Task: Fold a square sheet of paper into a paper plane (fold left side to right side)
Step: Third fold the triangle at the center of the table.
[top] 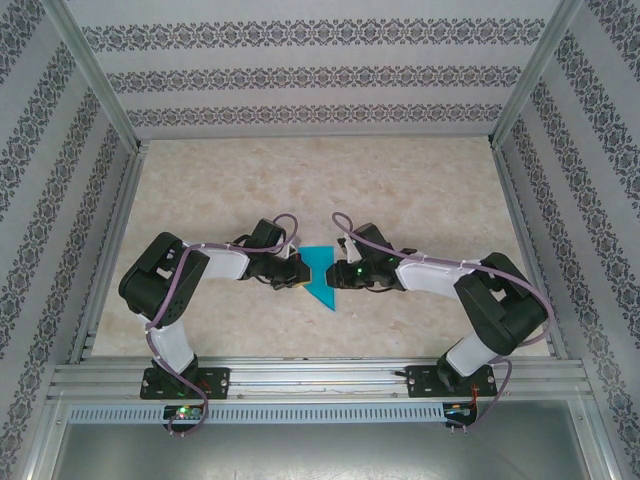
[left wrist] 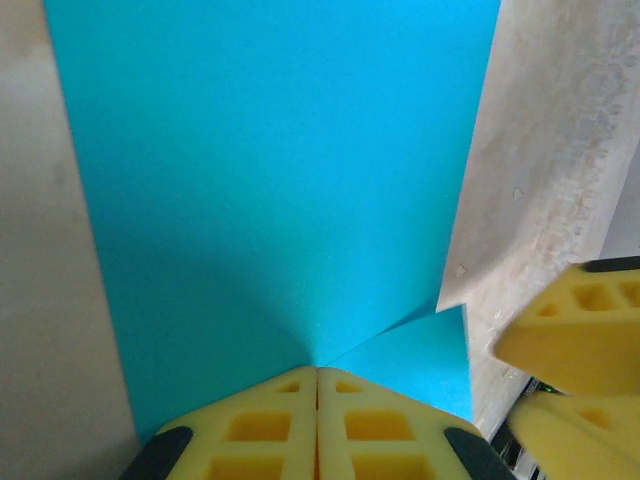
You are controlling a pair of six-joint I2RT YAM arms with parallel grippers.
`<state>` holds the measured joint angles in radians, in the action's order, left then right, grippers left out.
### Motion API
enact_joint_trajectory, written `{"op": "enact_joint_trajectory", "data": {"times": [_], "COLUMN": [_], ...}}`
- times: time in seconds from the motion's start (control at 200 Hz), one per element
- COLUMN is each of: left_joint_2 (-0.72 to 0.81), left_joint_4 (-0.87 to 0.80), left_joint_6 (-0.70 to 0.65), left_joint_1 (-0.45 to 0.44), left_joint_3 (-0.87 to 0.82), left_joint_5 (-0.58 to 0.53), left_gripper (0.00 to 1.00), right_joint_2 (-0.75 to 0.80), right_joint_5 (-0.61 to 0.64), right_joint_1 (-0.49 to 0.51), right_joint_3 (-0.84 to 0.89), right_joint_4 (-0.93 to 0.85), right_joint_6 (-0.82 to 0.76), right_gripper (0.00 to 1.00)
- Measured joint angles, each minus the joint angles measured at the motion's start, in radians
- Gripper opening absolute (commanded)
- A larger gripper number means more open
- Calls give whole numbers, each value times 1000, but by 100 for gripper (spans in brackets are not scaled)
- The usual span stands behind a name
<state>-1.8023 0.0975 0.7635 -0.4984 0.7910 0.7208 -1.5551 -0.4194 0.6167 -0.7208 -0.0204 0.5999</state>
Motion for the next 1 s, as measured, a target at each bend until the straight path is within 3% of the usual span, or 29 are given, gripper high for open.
{"op": "enact_joint_trajectory", "data": {"times": [0.09,0.355,0.6,0.999], "left_joint_2": [0,0,0,-1], "left_joint_4": [0,0,0,0], "left_joint_6": [0,0,0,1], "left_joint_1": [0,0,0,0], "left_joint_3": [0,0,0,0], "left_joint_5": [-1,-2,-2,-2], "left_gripper": [8,8,8,8], "right_joint_2": [40,92,27,-43], "right_joint_5": [0,-99,-144,-126], "right_joint_1": [-10,-11,61,75], "right_joint_3": [-12,-16,-16,-16], "right_joint_4": [-30,-101,-101,-94], "right_joint_6": [0,64,167,239], "right_gripper": [32,3,3,3]}}
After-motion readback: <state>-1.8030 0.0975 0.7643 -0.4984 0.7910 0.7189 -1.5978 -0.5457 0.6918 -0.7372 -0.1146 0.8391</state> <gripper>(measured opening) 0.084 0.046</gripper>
